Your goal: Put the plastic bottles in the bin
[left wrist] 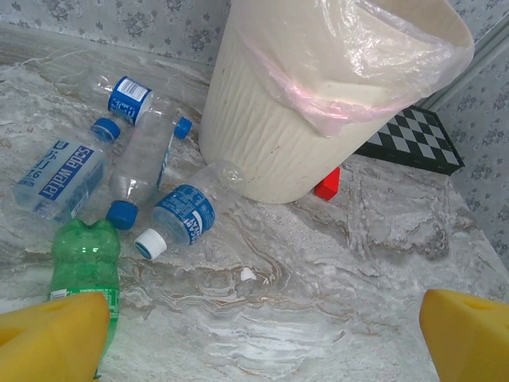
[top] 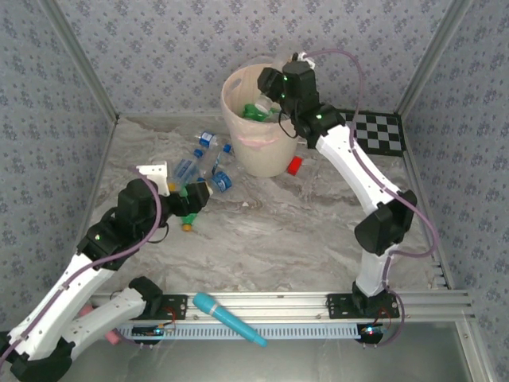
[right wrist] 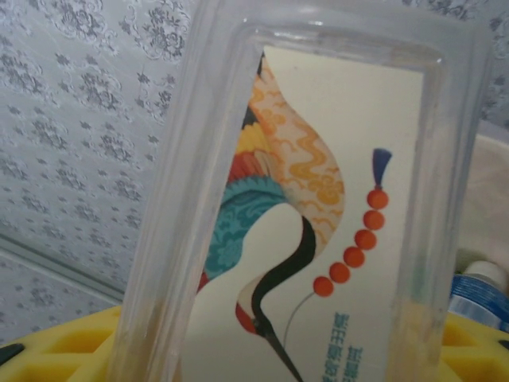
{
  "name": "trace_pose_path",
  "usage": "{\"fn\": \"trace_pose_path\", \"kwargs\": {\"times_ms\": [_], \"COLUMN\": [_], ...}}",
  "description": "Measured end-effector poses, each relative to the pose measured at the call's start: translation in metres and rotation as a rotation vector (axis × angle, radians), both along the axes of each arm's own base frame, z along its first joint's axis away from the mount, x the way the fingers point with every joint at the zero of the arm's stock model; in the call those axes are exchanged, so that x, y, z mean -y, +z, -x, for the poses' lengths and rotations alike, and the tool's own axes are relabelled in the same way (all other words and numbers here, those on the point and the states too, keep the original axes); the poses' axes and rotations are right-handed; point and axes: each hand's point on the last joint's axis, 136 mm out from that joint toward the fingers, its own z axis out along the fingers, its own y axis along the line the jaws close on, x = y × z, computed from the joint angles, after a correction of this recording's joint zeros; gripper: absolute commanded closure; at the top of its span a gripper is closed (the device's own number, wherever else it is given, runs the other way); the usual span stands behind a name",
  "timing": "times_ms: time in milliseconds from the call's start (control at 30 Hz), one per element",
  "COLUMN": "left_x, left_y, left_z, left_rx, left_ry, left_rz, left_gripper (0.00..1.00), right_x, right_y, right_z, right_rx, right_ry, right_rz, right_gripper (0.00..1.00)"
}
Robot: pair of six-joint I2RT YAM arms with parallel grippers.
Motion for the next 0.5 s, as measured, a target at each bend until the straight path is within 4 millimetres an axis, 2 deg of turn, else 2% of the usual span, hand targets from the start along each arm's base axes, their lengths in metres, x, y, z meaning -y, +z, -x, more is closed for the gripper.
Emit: {"fn": "trace_pose_path", "kwargs": {"times_ms": [233, 300, 367, 400, 500], "left_x": [-0.007, -0.009, -0.011, -0.011, -0.013], "left_y": [0.004, 0.006, 0.006, 0.007, 0.007], "left_z": [0.006, 0.007, 0.008, 0.009, 0.009], "left_rx": [0.004, 0.008, 0.008, 0.009, 0.013], "left_ry": [0.010, 0.017, 0.020, 0.022, 0.027], "left_rz": [-0.004, -0.005, -0.006, -0.006, -0.006], "left_gripper": [0.00, 0.00, 0.00, 0.00, 0.00], "right_x": [-0.016, -0.021, -0.024, -0.026, -0.027], "right_y": [-0.006, -0.008, -0.009, -0.010, -0.012], "right_z": [-0.031, -0.038, -0.041, -0.041, -0.037], "right_rx": [-0.009, -0.014, -0.021, -0.028, -0.041], "right_ry": [-0.015, -0.014, -0.010, -0.006, -0.004], "right_rz": [-0.066, -0.069, -0.071, -0.070, -0.060], "right_gripper": [0.36, 0.26, 0.06, 0.00, 0.00]}}
